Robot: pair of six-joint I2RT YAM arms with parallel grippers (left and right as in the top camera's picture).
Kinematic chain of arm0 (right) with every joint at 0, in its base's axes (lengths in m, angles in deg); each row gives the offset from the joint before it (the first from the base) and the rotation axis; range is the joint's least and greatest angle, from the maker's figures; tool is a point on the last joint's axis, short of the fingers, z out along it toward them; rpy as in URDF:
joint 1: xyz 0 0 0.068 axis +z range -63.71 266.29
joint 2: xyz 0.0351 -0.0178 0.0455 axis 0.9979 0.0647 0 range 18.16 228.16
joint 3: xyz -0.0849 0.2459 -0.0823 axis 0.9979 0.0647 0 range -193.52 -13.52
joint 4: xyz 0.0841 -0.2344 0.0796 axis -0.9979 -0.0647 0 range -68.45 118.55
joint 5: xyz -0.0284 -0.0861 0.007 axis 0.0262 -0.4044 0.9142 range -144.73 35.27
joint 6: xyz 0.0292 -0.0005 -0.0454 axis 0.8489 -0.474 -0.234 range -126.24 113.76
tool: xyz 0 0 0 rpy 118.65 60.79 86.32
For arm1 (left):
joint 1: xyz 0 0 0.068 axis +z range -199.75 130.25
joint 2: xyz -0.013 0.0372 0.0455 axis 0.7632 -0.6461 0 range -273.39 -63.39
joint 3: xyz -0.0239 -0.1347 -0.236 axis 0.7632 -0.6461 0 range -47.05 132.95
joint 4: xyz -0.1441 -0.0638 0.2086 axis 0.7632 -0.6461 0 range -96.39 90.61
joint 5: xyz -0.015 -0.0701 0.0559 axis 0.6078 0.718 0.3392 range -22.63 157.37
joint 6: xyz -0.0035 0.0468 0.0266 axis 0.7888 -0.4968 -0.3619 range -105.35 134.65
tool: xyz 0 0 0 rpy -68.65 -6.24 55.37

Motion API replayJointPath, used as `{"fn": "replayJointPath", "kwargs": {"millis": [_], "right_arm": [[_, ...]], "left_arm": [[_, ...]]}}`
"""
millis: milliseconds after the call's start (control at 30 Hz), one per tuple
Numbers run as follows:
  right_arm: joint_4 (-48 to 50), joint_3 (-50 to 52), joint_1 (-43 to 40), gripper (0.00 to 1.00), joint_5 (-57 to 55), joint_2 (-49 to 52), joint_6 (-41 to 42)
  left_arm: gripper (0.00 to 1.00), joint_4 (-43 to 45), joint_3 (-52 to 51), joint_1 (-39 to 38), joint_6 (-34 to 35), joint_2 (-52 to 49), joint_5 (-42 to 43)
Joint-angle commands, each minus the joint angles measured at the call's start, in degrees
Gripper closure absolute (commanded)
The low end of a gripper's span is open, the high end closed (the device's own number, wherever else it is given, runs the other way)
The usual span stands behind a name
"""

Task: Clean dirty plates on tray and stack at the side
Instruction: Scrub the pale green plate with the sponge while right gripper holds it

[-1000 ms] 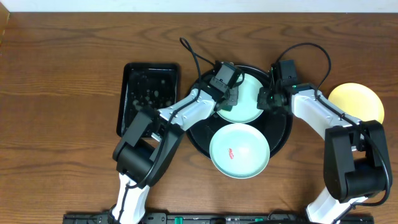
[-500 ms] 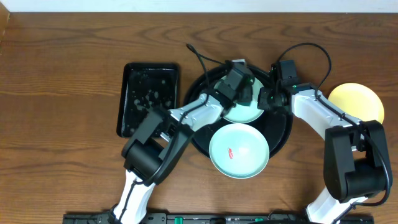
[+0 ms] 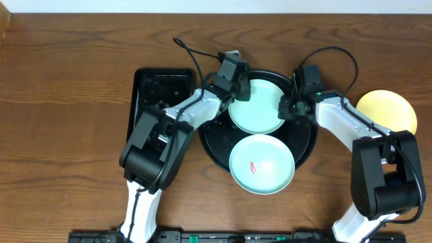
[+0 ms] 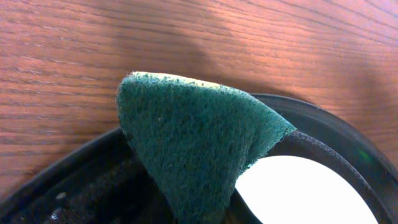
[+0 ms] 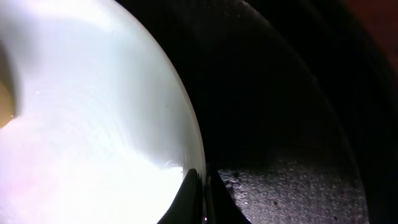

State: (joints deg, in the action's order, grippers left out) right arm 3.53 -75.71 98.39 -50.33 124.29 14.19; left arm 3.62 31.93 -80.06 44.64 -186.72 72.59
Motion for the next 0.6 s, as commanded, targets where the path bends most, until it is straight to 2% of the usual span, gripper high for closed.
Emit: {"fn": "replayJointPath", "kwargs": {"millis": [0, 200, 433, 567], "right_arm": [[-0.17, -0.59, 0.00, 0.99, -1.60, 0.74, -0.76], [-0.33, -0.59, 0.00, 0.99, -1.60, 0.74, -0.76], [-0.33, -0.59, 0.00, 0.99, -1.60, 0.74, -0.76], [-0.31, -0.59, 0.00, 0.99, -1.60, 0.74, -0.76]], "left_arm": [[0.93, -1.64, -0.20, -4.31, 0.74, -0.66, 2.80], [0.93, -3.34, -0.20, -9.70, 0.98, -0.66, 2.80], [0.92, -3.87, -0.20, -9.57, 1.01, -0.15, 5.11], [0.92, -5.86, -0.20, -8.81, 5.99, 0.11, 8.28]]}}
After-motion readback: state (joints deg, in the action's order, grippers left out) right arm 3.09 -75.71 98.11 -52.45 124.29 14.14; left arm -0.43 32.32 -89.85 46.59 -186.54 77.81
